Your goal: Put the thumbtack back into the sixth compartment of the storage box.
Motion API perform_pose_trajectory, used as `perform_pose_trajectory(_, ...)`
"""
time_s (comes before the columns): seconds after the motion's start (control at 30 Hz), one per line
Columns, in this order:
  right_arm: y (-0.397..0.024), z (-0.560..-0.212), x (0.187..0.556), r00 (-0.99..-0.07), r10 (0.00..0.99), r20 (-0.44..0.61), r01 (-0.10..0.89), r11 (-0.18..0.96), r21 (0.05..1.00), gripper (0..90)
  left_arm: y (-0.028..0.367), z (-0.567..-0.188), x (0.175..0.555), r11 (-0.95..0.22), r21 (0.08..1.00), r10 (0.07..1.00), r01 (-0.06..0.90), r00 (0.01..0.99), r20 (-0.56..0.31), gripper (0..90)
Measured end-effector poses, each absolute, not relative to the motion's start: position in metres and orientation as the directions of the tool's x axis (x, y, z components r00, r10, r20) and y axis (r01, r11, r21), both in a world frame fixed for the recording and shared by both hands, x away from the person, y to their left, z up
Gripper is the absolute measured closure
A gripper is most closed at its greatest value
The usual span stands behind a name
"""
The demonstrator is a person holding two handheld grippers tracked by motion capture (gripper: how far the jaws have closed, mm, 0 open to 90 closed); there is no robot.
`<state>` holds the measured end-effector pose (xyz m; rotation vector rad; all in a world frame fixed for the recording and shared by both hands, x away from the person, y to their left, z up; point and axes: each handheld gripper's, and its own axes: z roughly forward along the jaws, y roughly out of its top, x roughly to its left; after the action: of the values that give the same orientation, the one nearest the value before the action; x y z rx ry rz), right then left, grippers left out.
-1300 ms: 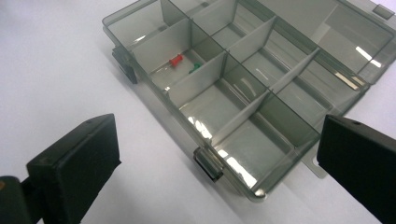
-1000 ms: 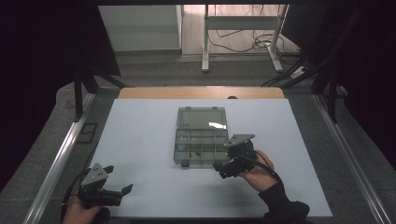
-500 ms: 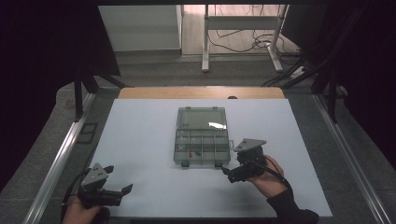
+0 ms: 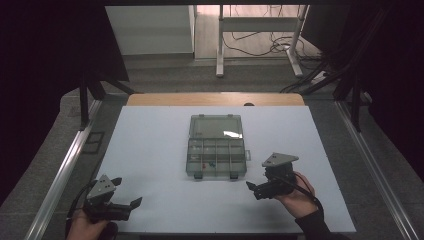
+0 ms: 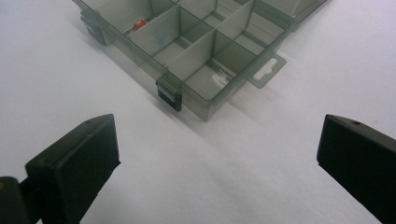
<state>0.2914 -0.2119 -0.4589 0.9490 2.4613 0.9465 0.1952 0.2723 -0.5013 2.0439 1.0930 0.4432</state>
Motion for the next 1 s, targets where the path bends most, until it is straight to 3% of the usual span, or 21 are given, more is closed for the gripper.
perform_pose_trajectory(0.4, -0.240, -0.459, 0.280, -0.669, 0.743, -0.012, 0.499, 0.460, 0.735, 0.0, 0.272, -0.501, 0.195, -0.341, 0.758, 0.818, 0.555, 0.573, -0.051, 2.5)
perform_pose_trajectory(1.0, -0.277, -0.461, 0.262, -0.595, 0.803, -0.025, 0.516, 0.406, 0.754, 0.0, 0.272, -0.501, 0.196, -0.340, 0.757, 0.818, 0.557, 0.572, -0.054, 2.5)
